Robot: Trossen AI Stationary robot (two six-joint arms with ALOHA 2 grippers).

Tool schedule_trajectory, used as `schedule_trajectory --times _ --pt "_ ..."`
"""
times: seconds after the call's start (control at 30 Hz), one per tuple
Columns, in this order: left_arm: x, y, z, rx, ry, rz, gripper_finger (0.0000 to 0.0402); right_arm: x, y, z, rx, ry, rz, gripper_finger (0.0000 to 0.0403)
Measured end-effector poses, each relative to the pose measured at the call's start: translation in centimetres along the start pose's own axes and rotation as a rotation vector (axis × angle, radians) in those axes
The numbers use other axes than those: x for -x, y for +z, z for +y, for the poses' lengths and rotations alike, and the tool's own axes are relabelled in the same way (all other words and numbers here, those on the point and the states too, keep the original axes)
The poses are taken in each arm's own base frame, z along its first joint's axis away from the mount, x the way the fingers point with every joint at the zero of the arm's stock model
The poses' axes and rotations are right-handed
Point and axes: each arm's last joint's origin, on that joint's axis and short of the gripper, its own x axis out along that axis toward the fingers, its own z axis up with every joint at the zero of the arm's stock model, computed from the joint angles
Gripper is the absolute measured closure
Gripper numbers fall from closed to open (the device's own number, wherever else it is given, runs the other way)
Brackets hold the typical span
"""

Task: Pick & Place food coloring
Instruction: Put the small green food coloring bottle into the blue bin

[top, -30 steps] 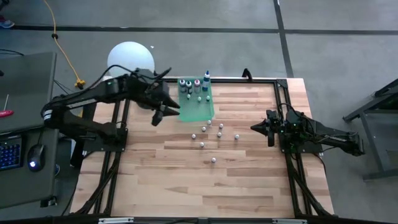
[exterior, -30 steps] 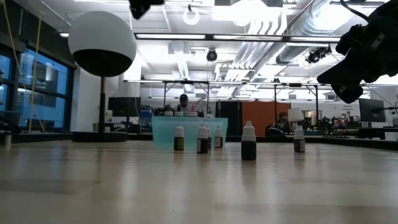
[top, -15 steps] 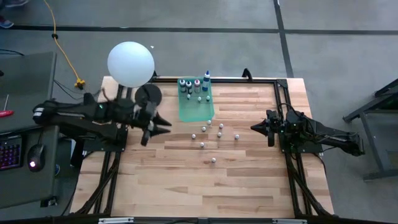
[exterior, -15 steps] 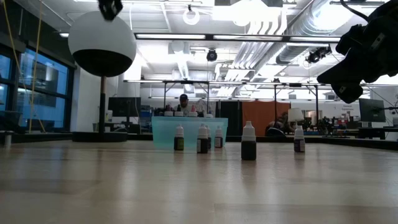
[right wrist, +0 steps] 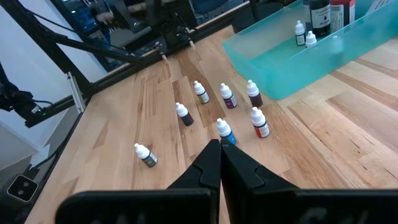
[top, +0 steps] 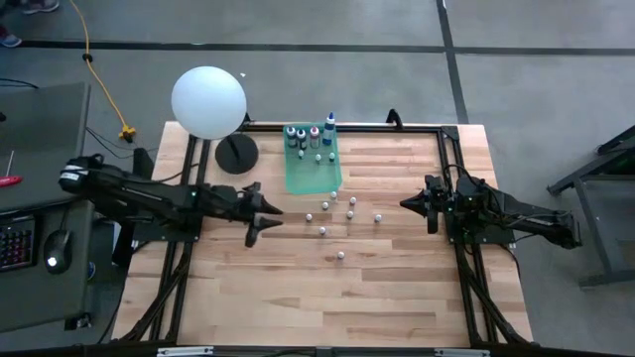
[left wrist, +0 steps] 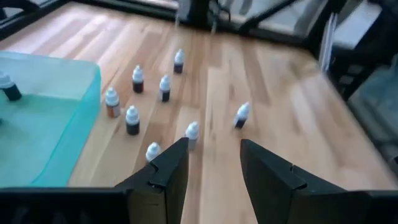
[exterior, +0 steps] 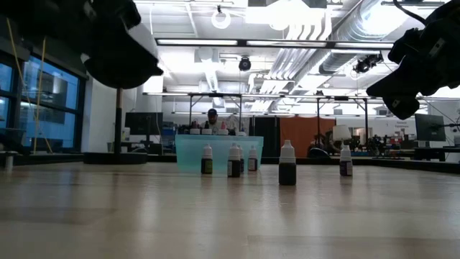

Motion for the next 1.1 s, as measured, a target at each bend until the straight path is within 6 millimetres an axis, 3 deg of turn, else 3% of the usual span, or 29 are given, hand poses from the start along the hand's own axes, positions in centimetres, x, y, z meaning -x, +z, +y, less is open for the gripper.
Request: schedule_trajectory --times 0.23,0.47,0.77,1.1 --pt "-2.8 -1.2 0.1 -0.173 0.041 0.03 0.0259 0.0 0.0 0.0 0.0 0.0 0.0 0.0402" --pt "-4.9 -2.7 0.5 -0.196 0.112 0.086 0.0259 0.0 0.0 0.0 -0.001 0.0 0.0 0.0402" --pt "-8.7 -0.2 0.1 -0.307 0.088 0.264 0.0259 0.0 0.0 0.0 -0.001 0.0 0.0 0.0402" --pt "-10.9 1.0 2.9 -0.27 0.091 0.436 0.0259 0.0 0.0 0.0 -0.001 0.0 0.0 0.0402"
